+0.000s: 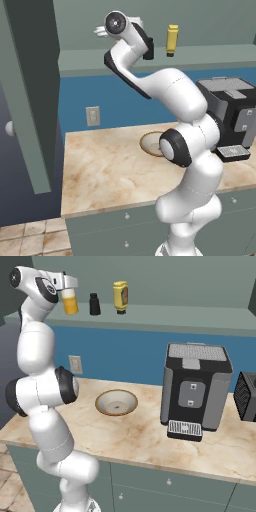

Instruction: There are various items on the counter. Only move the condiments/shakers into the cabinet.

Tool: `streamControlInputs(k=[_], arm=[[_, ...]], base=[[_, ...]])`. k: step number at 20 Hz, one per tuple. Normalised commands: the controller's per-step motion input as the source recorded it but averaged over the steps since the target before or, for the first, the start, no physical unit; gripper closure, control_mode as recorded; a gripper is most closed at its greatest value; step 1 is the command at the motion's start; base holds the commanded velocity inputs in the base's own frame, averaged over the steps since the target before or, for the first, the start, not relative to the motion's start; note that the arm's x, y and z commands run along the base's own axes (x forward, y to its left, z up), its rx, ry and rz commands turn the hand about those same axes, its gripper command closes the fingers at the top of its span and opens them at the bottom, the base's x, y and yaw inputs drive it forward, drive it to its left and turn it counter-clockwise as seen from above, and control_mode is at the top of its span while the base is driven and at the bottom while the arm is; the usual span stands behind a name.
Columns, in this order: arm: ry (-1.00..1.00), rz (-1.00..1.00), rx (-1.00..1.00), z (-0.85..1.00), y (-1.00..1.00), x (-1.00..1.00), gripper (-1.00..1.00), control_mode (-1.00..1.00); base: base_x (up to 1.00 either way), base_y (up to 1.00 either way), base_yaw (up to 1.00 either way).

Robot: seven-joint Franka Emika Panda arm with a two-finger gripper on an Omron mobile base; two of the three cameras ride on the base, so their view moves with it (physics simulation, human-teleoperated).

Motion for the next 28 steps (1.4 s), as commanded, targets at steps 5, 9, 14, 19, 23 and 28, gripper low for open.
streamControlInputs(k=[5, 9, 14, 19, 23, 28], arm=[[0.0, 0.0, 0.0, 0.0, 0.0, 0.01, -1.0, -1.0], [0.0, 0.0, 0.0, 0.0, 0.0, -0.06, -1.0, -1.0], [-0.03, 0.0, 0.0, -0.01, 0.0, -0.63, -1.0, -1.0], [-0.05, 0.0, 0.0, -0.08, 0.0, -0.96, -1.0, -1.0], [-0.03, -0.04, 0.0, -0.37, -0.01, -1.0, -1.0, -1.0], [0.04, -0.08, 0.0, -0.93, -0.47, -1.0, -1.0, -1.0]], base=[[0.0, 0.0, 0.0], [0.0, 0.0, 0.0], [0.0, 0.0, 0.0], [0.0, 0.0, 0.0], [0.0, 0.0, 0.0], [0.0, 0.0, 0.0]])
